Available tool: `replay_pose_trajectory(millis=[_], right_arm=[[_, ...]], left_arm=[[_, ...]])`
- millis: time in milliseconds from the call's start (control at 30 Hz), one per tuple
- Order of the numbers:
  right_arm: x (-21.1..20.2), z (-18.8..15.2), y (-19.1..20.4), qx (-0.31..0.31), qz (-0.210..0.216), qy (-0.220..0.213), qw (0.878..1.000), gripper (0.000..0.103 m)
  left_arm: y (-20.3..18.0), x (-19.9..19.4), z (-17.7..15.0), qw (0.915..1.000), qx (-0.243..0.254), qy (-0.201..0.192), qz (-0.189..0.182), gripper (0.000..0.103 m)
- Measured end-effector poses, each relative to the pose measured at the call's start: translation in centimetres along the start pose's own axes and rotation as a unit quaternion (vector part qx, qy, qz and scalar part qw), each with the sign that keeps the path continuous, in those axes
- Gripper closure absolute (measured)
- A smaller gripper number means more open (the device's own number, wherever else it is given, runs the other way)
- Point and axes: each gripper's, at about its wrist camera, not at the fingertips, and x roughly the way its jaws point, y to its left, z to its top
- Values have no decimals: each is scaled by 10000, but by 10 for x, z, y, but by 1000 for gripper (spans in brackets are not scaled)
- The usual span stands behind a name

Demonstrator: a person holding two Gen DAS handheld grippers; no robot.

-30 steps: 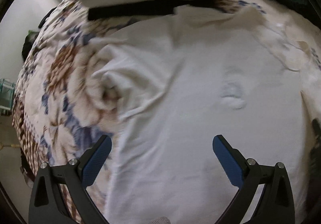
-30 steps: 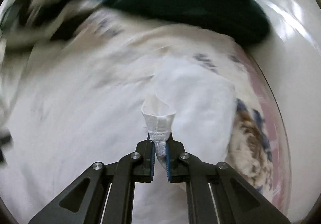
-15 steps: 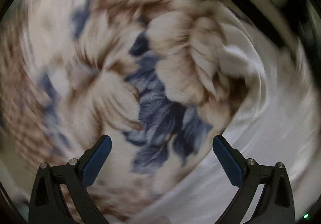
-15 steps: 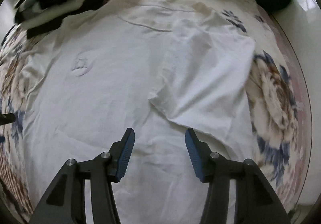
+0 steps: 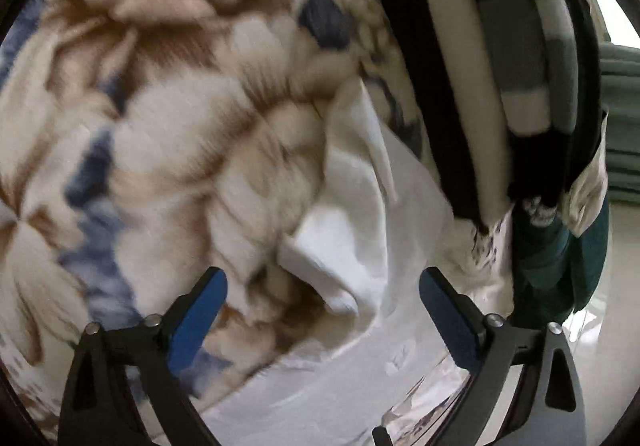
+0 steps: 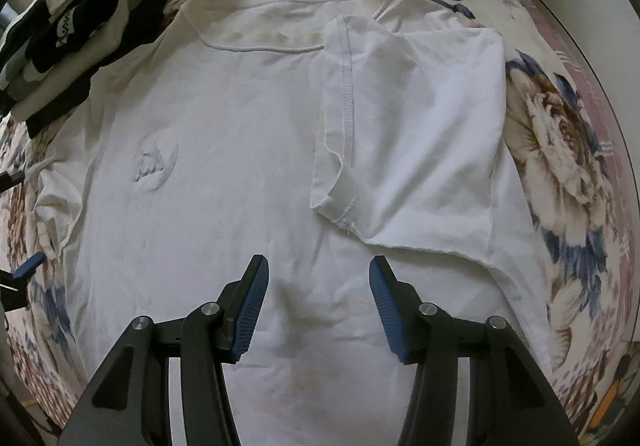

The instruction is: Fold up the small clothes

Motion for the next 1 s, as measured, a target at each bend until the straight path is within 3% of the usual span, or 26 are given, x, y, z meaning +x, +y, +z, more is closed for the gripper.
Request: replay_pose_trajectory(millis=[100, 133, 167, 200, 267, 367, 433, 500, 533, 633, 767, 867, 900, 1000], right_arm=[[3, 9, -2, 162, -36, 2, 9999, 48], [2, 9, -3, 206, -49, 8, 9998, 48], [2, 9, -5, 269, -58, 6, 9996, 48], [1, 9, -8, 333, -61, 0, 9994, 48], [-1, 11, -12, 398, -93, -30, 9992, 48], [-1, 13, -21, 468, -110, -67, 9988, 48], [-1, 13, -27, 504, -135, -78, 9986, 48], [1, 12, -35, 550, -175, -66, 9983, 48], [3, 14, -39, 565, -186, -48, 9982, 48], [8, 10, -51, 685, -248, 62, 9973, 48], [11, -1, -67, 794, -306, 204, 9962, 48], [9, -4, -73, 841, -236, 210, 9960, 48], [8, -4, -73, 846, -194, 197, 9960, 48], [6, 1, -71, 886, 30, 158, 9959, 48]], left_arm=[[-12, 10, -9, 9999, 117, 22, 3, 34], [-17, 13, -11, 9998, 159, 23, -73, 56], [-18, 16, -16, 9998, 194, -3, -39, 91], [-19, 17, -17, 9997, 246, -54, 33, 99], [-21, 12, -22, 9981, 405, -426, 201, 98], [-38, -6, -45, 9876, 1061, -1104, 352, 99], [-59, -14, -63, 9706, 1906, -1432, 335, 99], [-88, -12, -87, 9485, 2773, -1494, 343, 99], [-106, -4, -107, 9318, 3336, -1390, 340, 99], [-135, 33, -152, 8995, 4262, -881, 397, 99], [-141, 80, -198, 8600, 5066, 107, 603, 97], [-128, 82, -212, 8502, 5169, 747, 670, 88], [-122, 75, -212, 8507, 5153, 833, 619, 85], [-115, 54, -197, 8604, 5014, 766, 504, 60]])
